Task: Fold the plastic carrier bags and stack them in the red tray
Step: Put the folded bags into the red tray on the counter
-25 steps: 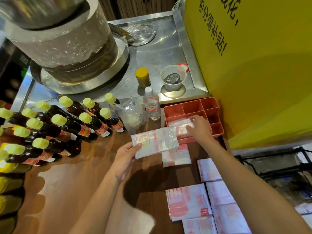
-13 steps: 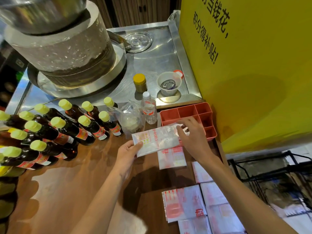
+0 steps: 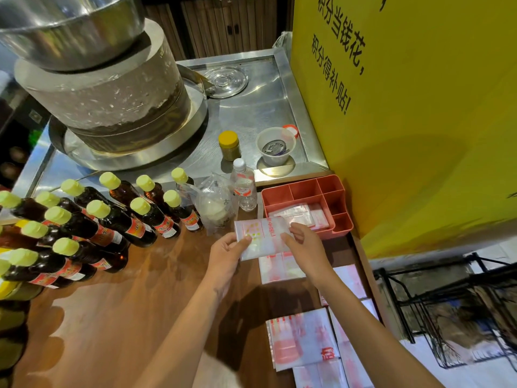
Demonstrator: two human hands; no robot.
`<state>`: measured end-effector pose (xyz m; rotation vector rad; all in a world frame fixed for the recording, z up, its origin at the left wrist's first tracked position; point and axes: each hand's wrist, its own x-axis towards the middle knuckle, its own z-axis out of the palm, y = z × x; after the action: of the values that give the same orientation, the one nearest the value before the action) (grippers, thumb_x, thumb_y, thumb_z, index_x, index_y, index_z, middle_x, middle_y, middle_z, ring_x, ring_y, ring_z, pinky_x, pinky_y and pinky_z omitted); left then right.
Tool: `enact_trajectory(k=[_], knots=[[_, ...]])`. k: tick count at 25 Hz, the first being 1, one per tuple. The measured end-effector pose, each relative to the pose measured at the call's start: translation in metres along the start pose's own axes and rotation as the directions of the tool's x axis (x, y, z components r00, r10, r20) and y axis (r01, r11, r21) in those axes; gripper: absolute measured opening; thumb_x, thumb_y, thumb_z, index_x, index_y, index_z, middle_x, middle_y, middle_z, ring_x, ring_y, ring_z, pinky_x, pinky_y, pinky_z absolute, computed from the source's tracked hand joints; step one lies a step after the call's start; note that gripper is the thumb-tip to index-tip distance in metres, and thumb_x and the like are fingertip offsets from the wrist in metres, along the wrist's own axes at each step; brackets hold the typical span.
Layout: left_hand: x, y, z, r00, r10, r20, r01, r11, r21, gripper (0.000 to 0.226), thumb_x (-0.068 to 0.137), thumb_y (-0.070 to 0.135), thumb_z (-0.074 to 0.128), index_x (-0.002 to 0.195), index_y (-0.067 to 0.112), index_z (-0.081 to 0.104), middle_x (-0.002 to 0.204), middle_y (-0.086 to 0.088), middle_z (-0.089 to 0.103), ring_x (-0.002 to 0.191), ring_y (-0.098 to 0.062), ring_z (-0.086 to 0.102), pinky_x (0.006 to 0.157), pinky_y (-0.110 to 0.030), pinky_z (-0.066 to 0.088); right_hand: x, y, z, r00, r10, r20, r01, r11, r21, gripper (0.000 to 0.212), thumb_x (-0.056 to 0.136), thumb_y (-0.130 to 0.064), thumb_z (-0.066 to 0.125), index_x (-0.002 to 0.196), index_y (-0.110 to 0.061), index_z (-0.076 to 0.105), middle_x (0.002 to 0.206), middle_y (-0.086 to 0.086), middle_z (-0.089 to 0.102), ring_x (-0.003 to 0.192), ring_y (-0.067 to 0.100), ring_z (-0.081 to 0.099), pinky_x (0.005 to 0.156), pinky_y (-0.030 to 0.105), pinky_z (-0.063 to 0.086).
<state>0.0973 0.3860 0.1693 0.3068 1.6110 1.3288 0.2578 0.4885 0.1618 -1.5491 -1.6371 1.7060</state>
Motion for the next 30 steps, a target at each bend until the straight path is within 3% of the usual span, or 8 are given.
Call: enact_trajectory(k=[5,10,14,17,20,23,27,30], knots=[[0.006,-0.002,0.012,0.999,-0.020,0.035,0.019,1.000,0.014,0.022,0.095,0.017,0.065,0.115,0.008,0.068,0.108,-0.007,0.076,0.101,-0.023,0.072,0.086,-0.036,0.058,0.006,0.004,-0.008,0.998,0.059,-0.015,-0.056,0.984,0.169,0.033,0.095,-0.030,0.068,0.127,-0.027,0.059,0.122,-0.006,0.068,0.104,0.012,0.069,0.090,0.040,0.059],[0.018,-0.003,0.027,0.997,-0.046,0.058,0.045,0.999,0.011,0.021,0.096,0.015,0.064,0.116,0.008,0.068,0.111,-0.008,0.075,0.100,-0.020,0.073,0.089,-0.038,0.058,0.015,-0.005,-0.021,0.998,0.038,-0.044,-0.027,0.973,0.228,0.023,0.097,-0.021,0.066,0.120,-0.024,0.065,0.109,-0.008,0.072,0.087,0.005,0.073,0.065,0.022,0.059],[0.035,-0.003,0.035,0.997,0.072,-0.004,-0.069,0.967,0.243,0.032,0.097,0.020,0.063,0.129,0.017,0.060,0.124,0.004,0.066,0.113,-0.010,0.063,0.095,-0.028,0.050,0.044,-0.014,-0.038,0.981,0.023,-0.192,0.007,0.988,0.157,0.024,0.096,-0.009,0.064,0.118,-0.018,0.065,0.108,-0.003,0.069,0.088,0.007,0.068,0.065,0.018,0.054],[0.043,-0.008,0.036,0.965,0.214,0.154,-0.262,0.832,0.489,0.047,0.097,0.025,0.062,0.143,0.024,0.049,0.138,0.013,0.054,0.128,-0.004,0.048,0.103,-0.025,0.040,0.067,-0.015,-0.047,0.962,-0.017,-0.271,0.008,0.999,-0.033,0.039,0.097,-0.008,0.062,0.133,-0.016,0.051,0.122,0.002,0.063,0.102,0.014,0.062,0.064,0.014,0.047],[0.049,-0.017,0.041,0.897,0.260,0.358,-0.442,0.557,0.703,0.056,0.098,0.029,0.059,0.151,0.028,0.038,0.154,0.015,0.036,0.142,-0.005,0.030,0.117,-0.030,0.029,0.078,-0.011,-0.046,0.946,-0.097,-0.309,0.025,0.974,-0.227,0.036,0.098,-0.004,0.059,0.130,-0.016,0.047,0.124,0.002,0.057,0.105,0.013,0.055,0.059,0.009,0.038],[0.057,-0.026,0.044,0.884,0.176,0.432,-0.467,0.325,0.823,0.062,0.101,0.037,0.053,0.156,0.027,0.028,0.165,0.005,0.018,0.153,-0.014,0.010,0.124,-0.039,0.019,0.083,0.002,-0.038,0.940,-0.151,-0.305,0.017,0.916,-0.401,0.025,0.100,-0.008,0.056,0.124,-0.014,0.053,0.130,0.006,0.052,0.113,0.019,0.055,0.071,0.016,0.037],[0.060,-0.033,0.044,0.856,0.157,0.493,-0.516,0.191,0.835,0.061,0.102,0.038,0.048,0.157,0.024,0.024,0.167,0.003,0.010,0.154,-0.017,0.002,0.125,-0.041,0.015,0.087,0.018,-0.036,0.970,-0.155,-0.185,0.039,0.858,-0.512,0.031,0.103,-0.017,0.053,0.133,-0.011,0.054,0.138,0.007,0.054,0.126,0.022,0.054,0.094,0.024,0.042],[0.065,-0.036,0.042,0.869,0.111,0.483,-0.494,0.116,0.862,0.062,0.102,0.041,0.045,0.158,0.027,0.020,0.168,0.004,0.003,0.154,-0.018,-0.003,0.125,-0.045,0.012,0.085,0.023,-0.031,0.967,-0.234,-0.098,0.079,0.645,-0.760,0.041,0.104,-0.027,0.048,0.140,-0.008,0.051,0.155,0.015,0.039,0.146,0.031,0.034,0.119,0.039,0.031]])
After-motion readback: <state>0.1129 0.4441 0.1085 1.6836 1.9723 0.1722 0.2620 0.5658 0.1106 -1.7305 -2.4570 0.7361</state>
